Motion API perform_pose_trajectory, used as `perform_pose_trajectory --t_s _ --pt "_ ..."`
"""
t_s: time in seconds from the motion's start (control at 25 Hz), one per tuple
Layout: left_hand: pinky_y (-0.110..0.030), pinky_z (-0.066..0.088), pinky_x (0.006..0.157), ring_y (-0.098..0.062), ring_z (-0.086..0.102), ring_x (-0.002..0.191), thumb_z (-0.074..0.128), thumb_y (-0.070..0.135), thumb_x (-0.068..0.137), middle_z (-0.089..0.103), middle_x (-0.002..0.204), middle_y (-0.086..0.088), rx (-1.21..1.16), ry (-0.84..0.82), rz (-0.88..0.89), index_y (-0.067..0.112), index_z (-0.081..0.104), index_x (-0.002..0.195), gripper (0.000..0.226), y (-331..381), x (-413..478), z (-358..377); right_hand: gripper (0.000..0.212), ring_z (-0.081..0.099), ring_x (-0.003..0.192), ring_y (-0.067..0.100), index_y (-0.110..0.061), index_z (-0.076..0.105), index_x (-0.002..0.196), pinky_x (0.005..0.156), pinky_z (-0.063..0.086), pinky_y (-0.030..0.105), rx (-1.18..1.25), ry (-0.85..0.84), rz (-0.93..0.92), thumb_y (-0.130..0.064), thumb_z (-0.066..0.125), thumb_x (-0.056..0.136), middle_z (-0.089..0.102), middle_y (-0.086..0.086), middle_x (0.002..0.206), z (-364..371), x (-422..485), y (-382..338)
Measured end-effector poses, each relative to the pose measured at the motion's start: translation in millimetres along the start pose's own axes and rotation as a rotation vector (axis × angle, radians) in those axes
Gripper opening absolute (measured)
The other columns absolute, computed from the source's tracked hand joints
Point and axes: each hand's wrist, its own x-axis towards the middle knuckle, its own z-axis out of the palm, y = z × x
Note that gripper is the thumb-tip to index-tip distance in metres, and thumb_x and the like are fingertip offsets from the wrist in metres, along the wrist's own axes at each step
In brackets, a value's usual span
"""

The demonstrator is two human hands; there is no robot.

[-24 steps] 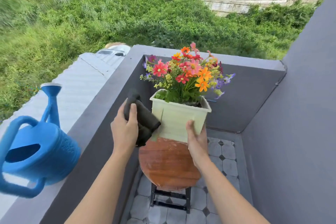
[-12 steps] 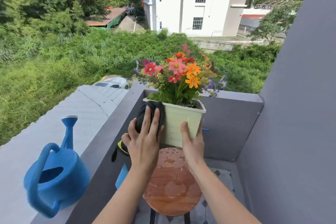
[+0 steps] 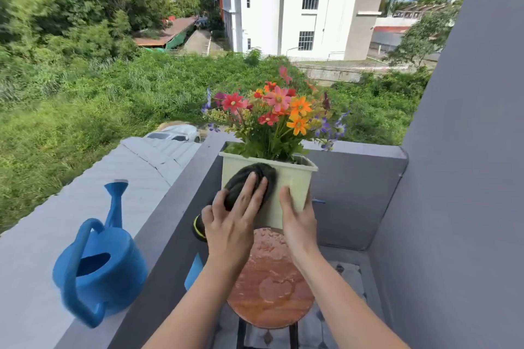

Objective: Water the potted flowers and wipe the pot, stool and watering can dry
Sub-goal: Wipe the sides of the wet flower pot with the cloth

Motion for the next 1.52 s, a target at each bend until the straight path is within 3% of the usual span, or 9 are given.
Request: perform_pose_trajectory --t_s 0.16,0.44,0.64,0.72,0.92,1.04,1.16,1.32,1.52 --pt "-0.035 0.033 0.077 -0.028 0.043 0.099 0.015 0.000 0.091 0.010 0.156 0.016 0.012 -0.086 0.246 0.032 0.026 0.143 0.063 -15.2 -61.0 9.0 0.085 0.053 0.123 0.014 -0.044 0.029 0.144 0.108 0.040 0.040 -0.023 -0.036 -0.037 -0.079 0.048 0.069 0.054 -0.036 0.112 -11.7 -0.2 -2.4" --pt "-0.033 0.037 0.090 -0.033 0.060 0.095 0.061 -0.007 0.082 0.039 0.146 0.002 -0.288 0.054 -0.017 0.018 0.049 0.137 0.061 -9.4 5.2 -3.7 0.083 0.057 0.116 0.009 -0.037 0.037 0.142 0.106 0.041 0.038 -0.026 -0.068 -0.047 -0.078 0.049 0.070 0.060 -0.025 0.115 -20.2 -3.2 0.8" --pt "-0.028 0.033 0.092 -0.020 0.050 0.108 0.037 0.002 0.096 0.041 0.144 0.005 -0.306 -0.003 0.320 0.017 0.050 0.129 0.038 -15.5 -37.2 -0.3 0.084 0.056 0.117 0.014 -0.029 0.047 0.134 0.104 0.042 0.041 -0.005 -0.089 -0.075 -0.080 0.050 0.066 0.061 -0.006 0.127 -34.5 6.4 -7.6" --pt "-0.022 0.028 0.095 -0.026 0.046 0.099 0.044 0.010 0.096 0.049 0.135 0.001 -0.409 0.023 0.148 0.018 0.051 0.128 0.034 -14.4 -18.1 -5.8 0.083 0.058 0.112 0.014 -0.033 0.050 0.126 0.098 0.046 0.036 -0.008 -0.141 -0.056 -0.085 0.049 0.062 0.063 -0.007 0.120 -41.0 8.4 -4.9" --pt "0.000 0.028 0.087 -0.006 0.042 0.092 0.046 0.022 0.094 0.056 0.122 0.008 -0.776 0.001 -0.317 0.029 0.040 0.138 0.046 8.1 23.3 -28.0 0.026 0.053 0.099 -0.004 -0.028 0.043 0.117 0.075 0.041 0.000 0.101 -0.216 0.070 -0.038 0.046 0.094 0.054 -0.021 0.107 -50.9 8.1 -1.2" --pt "0.002 0.035 0.074 0.015 0.052 0.085 0.044 0.025 0.089 0.051 0.094 0.018 -0.962 -0.079 -0.637 0.039 0.041 0.132 0.045 21.0 8.4 -37.8 0.080 0.049 0.096 -0.010 -0.034 0.039 0.119 0.095 0.034 0.018 0.144 -0.252 0.120 -0.081 0.059 0.058 0.051 -0.025 0.109 -59.0 12.8 1.5" --pt "0.001 0.033 0.076 0.008 0.050 0.091 0.043 0.026 0.089 0.058 0.093 0.010 -0.989 -0.201 -0.598 0.030 0.053 0.128 0.041 20.0 -4.2 -34.2 0.125 0.045 0.126 0.006 -0.030 0.039 0.136 0.115 0.024 0.038 0.184 -0.244 0.205 -0.096 0.054 0.030 0.049 -0.016 0.136 -70.1 17.6 15.4" --pt "-0.008 0.032 0.077 -0.018 0.041 0.093 0.046 0.008 0.092 0.064 0.104 -0.009 -0.737 -0.202 -0.431 0.012 0.053 0.133 0.042 -2.7 20.8 -10.4 0.116 0.039 0.138 0.017 -0.022 0.038 0.143 0.116 0.027 0.049 0.212 -0.264 0.157 -0.091 0.054 0.051 0.043 -0.001 0.149 -79.5 14.6 15.5" --pt "-0.043 0.036 0.093 -0.043 0.049 0.116 0.031 0.029 0.102 0.060 0.123 -0.025 -0.589 -0.267 -0.943 0.009 0.046 0.137 0.043 -32.2 57.4 -6.1 0.111 0.042 0.136 0.019 -0.021 0.042 0.140 0.115 0.029 0.052 0.241 -0.222 0.142 -0.086 0.061 0.051 0.048 0.001 0.146 -91.3 14.9 9.4"
